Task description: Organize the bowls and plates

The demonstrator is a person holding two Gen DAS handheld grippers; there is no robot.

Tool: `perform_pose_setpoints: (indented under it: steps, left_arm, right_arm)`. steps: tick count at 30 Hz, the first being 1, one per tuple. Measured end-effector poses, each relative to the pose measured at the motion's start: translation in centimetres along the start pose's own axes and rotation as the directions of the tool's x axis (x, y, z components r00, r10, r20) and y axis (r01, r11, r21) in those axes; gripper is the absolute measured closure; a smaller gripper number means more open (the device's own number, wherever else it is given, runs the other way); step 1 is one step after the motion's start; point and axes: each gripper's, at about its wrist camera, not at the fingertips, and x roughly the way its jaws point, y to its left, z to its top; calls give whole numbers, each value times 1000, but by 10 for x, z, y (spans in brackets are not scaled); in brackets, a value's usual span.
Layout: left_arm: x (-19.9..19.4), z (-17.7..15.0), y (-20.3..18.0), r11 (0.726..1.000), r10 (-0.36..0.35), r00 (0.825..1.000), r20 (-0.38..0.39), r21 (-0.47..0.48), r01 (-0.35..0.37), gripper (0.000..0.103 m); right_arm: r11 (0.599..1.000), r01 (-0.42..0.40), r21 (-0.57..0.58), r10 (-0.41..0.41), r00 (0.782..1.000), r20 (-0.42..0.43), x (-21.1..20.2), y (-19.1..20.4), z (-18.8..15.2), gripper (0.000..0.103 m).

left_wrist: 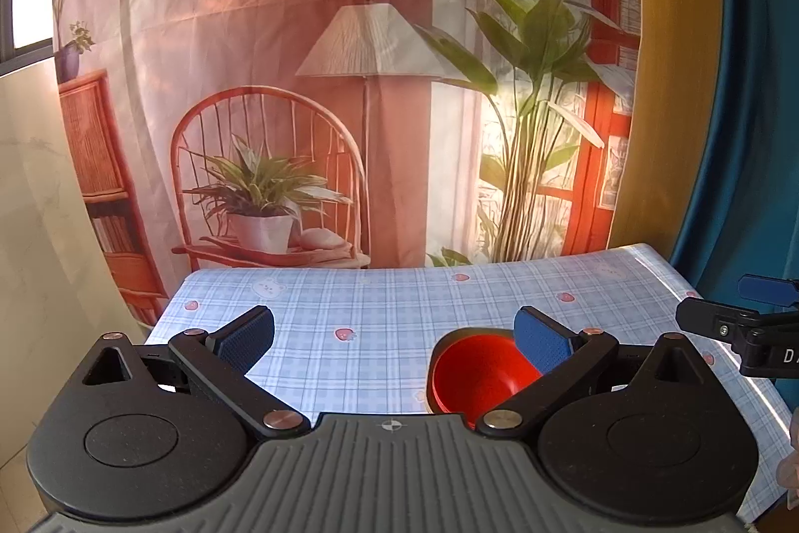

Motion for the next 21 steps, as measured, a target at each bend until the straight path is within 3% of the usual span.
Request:
perform_pose_setpoints:
  steps: [5,21]
  left_arm:
    - [-12,-1,5,999,-20,1000,6,-46,20,0]
    - [-33,-8,21,996,58,998,-3,-72,-59,0]
  right_arm:
    - [1000,7,2,-7,1000,12,-19,0,3,0]
    - [999,51,-11,-51,999,1,-50,0,5,0]
